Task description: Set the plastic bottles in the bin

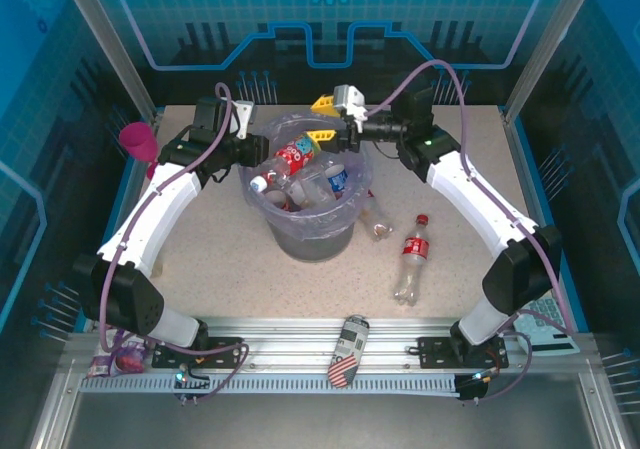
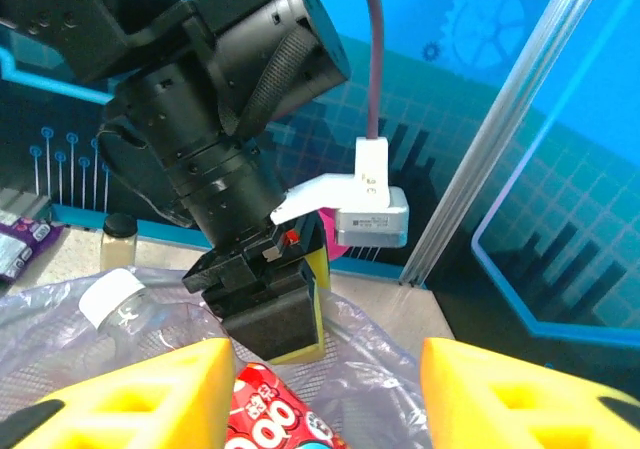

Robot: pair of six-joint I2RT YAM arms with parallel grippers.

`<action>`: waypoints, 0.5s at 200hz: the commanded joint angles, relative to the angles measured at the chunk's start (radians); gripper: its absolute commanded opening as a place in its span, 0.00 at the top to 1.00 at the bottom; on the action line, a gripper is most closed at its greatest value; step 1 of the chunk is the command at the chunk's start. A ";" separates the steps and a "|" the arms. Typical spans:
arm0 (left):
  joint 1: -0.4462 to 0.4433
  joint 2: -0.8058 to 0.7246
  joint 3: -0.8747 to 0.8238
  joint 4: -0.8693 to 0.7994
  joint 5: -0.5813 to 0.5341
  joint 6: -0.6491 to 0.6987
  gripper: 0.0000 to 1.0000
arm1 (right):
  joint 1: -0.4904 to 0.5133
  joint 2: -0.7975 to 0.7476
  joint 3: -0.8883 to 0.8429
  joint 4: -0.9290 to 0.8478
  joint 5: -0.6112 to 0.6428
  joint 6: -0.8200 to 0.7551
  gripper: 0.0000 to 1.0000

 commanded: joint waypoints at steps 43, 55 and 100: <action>-0.004 0.089 -0.077 -0.145 -0.052 0.020 0.54 | 0.181 0.124 0.097 -0.146 0.306 0.028 0.76; -0.003 0.088 -0.076 -0.144 -0.053 0.020 0.54 | 0.197 0.155 0.118 -0.187 0.334 0.007 0.78; -0.003 0.085 -0.077 -0.143 -0.056 0.021 0.54 | 0.218 0.155 0.022 -0.213 0.340 0.023 0.81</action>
